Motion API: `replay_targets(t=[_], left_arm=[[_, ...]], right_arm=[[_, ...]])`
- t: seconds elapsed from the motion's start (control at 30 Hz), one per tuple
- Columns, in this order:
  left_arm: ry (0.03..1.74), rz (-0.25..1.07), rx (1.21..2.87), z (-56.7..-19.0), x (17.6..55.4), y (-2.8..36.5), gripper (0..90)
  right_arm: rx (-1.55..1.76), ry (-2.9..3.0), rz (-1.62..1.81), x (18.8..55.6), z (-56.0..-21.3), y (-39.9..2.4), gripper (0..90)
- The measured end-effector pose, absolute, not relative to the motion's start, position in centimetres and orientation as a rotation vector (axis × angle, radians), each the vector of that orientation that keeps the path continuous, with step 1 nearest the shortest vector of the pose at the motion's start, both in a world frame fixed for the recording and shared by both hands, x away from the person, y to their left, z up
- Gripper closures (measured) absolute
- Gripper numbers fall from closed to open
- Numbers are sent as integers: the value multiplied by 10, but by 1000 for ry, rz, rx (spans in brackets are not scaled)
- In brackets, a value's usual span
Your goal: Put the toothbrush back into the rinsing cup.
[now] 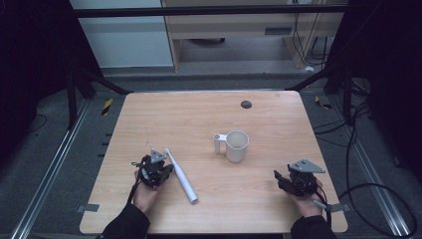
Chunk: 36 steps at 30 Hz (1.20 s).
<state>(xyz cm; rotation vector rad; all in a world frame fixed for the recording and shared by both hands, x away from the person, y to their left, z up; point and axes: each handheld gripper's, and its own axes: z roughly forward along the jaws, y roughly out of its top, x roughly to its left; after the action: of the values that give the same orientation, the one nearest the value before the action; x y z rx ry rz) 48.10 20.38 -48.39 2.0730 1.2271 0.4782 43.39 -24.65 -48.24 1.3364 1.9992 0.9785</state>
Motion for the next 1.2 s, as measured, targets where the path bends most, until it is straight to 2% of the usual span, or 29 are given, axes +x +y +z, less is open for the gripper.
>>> replay_targets(t=[1.2], left_arm=[[1177,446,2113,-485,498,181,889]], right_arm=[[1335,2017,973,436,-485,-242,431]])
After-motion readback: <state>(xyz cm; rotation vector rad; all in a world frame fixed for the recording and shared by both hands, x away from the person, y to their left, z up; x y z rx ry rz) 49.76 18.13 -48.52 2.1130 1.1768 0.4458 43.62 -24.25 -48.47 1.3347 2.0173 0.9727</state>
